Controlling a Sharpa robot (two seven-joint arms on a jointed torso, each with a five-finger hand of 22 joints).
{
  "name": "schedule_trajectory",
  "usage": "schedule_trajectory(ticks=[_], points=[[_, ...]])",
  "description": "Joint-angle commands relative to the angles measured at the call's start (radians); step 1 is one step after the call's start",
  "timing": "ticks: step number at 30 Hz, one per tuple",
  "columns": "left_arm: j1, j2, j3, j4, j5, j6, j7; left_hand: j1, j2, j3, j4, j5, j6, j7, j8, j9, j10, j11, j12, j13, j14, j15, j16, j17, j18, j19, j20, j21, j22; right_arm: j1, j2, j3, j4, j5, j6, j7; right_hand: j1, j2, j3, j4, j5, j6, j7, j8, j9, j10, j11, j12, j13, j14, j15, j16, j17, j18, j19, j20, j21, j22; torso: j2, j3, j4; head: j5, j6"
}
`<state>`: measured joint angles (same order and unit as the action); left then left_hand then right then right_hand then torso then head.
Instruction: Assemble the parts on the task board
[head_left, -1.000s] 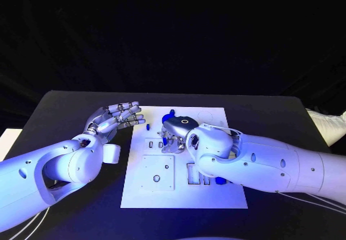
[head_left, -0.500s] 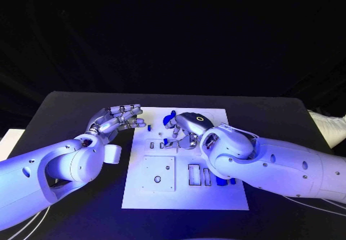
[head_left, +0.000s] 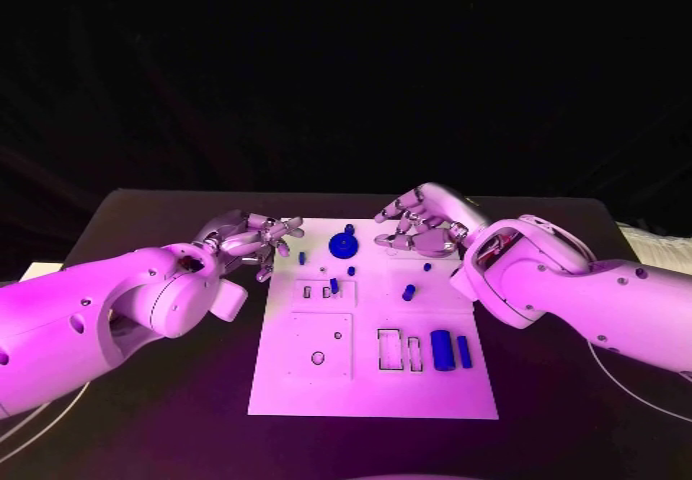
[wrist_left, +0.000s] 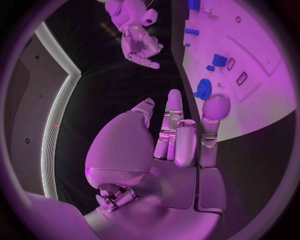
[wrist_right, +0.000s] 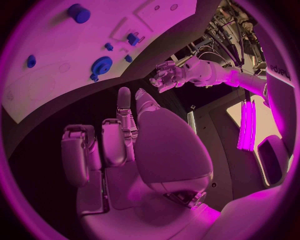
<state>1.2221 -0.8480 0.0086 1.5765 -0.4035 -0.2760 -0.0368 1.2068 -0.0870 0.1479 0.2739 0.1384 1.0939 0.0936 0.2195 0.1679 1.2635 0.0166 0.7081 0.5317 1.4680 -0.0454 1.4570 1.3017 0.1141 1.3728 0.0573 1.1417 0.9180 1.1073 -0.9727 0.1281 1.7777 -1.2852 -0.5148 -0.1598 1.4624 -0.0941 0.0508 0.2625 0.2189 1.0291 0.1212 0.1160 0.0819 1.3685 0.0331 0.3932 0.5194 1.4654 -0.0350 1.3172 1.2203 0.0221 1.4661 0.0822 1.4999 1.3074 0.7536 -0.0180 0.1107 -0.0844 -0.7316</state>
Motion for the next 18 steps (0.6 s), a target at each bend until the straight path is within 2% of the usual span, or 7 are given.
schedule_trajectory(ticks=[1,2,4,8,9,15,18], points=[[0.031,0.029,0.0,-0.021,-0.376,0.225,-0.334,-0.034,0.012,-0.047,0.014,-0.006,0.016,-0.01,0.056,0.047,0.016,-0.018,0.19,0.198,0.089,-0.013,0.072,0.208,-0.022,0.02,-0.006,0.101,0.129,0.004,-0.012,0.0,-0.017,0.197,-0.086,0.072,-0.036,0.01,-0.013,0.007,0.01,0.024,-0.006,0.011,0.007,0.027,-0.006,0.262,0.246,0.057,-0.009,0.034,0.041,0.002,0.04,-0.013,0.016,0.176,-0.01,0.0076,-0.0053,0.006,-0.002],[0.038,0.037,0.0,-0.026,-0.406,0.244,-0.368,-0.046,0.018,-0.059,0.016,-0.006,0.019,-0.016,0.071,0.061,0.026,-0.02,0.24,0.254,0.094,-0.017,0.089,0.232,-0.028,0.029,-0.008,0.129,0.168,0.004,-0.014,0.0,-0.02,0.206,-0.09,0.066,-0.041,0.01,-0.021,0.0,0.021,0.026,-0.016,0.011,0.01,0.01,-0.01,0.342,0.33,0.059,-0.014,0.045,0.054,0.0,0.043,-0.015,0.02,0.182,-0.011,0.0088,-0.0063,0.009,-0.003],[0.055,0.056,-0.001,-0.038,-0.449,0.285,-0.438,-0.079,0.04,-0.099,0.008,-0.006,0.011,-0.032,0.113,0.105,0.041,-0.026,0.338,0.363,0.102,-0.021,0.111,0.266,-0.036,0.045,-0.02,0.186,0.247,0.006,-0.018,0.0,-0.027,0.222,-0.095,0.055,-0.058,0.026,-0.026,0.006,0.023,0.031,-0.008,0.012,0.016,-0.008,-0.008,0.418,0.413,0.059,-0.01,0.055,0.067,-0.001,0.046,-0.014,0.023,0.186,-0.013,0.0111,-0.0092,0.012,-0.004],[0.084,0.098,-0.01,-0.07,-0.483,0.347,-0.525,-0.082,0.066,-0.14,0.017,-0.015,-0.012,-0.036,0.163,0.165,0.061,-0.031,0.426,0.471,0.103,-0.027,0.114,0.269,-0.051,0.066,-0.021,0.245,0.335,0.007,-0.019,0.0,-0.037,0.235,-0.096,0.034,-0.065,0.031,-0.033,0.006,0.027,0.028,-0.006,0.01,0.021,-0.024,-0.005,0.453,0.458,0.059,-0.008,0.059,0.071,-0.001,0.046,-0.013,0.023,0.187,-0.015,0.0134,-0.012,0.013,-0.006],[0.089,0.109,-0.012,-0.08,-0.488,0.366,-0.539,-0.074,0.077,-0.167,0.014,-0.015,-0.038,-0.039,0.189,0.204,0.065,-0.031,0.458,0.513,0.103,-0.025,0.114,0.269,-0.053,0.069,-0.026,0.264,0.361,0.007,-0.019,0.0,-0.039,0.236,-0.095,0.029,-0.066,0.031,-0.034,0.006,0.027,0.027,-0.005,0.009,0.021,-0.026,-0.005,0.454,0.461,0.059,-0.007,0.059,0.07,-0.001,0.046,-0.013,0.023,0.187,-0.015,0.0138,-0.0116,0.012,-0.007],[0.105,0.186,-0.019,-0.143,-0.528,0.467,-0.587,-0.05,0.093,-0.203,0.018,-0.018,-0.043,-0.045,0.234,0.267,0.09,-0.038,0.51,0.583,0.103,-0.034,0.114,0.269,-0.066,0.089,-0.023,0.301,0.423,0.008,-0.017,-0.001,-0.048,0.235,-0.082,0.003,-0.072,0.028,-0.041,0.007,0.027,0.021,-0.004,0.005,0.023,-0.034,-0.003,0.457,0.47,0.058,-0.006,0.057,0.068,-0.001,0.045,-0.012,0.023,0.186,-0.017,0.0137,-0.0097,0.012,-0.011],[0.108,0.216,-0.022,-0.17,-0.549,0.488,-0.599,-0.068,0.102,-0.23,0.018,-0.04,-0.047,-0.05,0.253,0.299,0.097,-0.041,0.524,0.604,0.103,-0.036,0.114,0.269,-0.069,0.097,-0.026,0.313,0.445,0.008,-0.016,-0.001,-0.051,0.234,-0.078,-0.004,-0.074,0.027,-0.044,0.008,0.026,0.019,-0.003,0.004,0.023,-0.037,-0.002,0.455,0.47,0.057,-0.006,0.056,0.066,0.0,0.043,-0.012,0.021,0.184,-0.017,0.0145,-0.01,0.015,-0.012]])
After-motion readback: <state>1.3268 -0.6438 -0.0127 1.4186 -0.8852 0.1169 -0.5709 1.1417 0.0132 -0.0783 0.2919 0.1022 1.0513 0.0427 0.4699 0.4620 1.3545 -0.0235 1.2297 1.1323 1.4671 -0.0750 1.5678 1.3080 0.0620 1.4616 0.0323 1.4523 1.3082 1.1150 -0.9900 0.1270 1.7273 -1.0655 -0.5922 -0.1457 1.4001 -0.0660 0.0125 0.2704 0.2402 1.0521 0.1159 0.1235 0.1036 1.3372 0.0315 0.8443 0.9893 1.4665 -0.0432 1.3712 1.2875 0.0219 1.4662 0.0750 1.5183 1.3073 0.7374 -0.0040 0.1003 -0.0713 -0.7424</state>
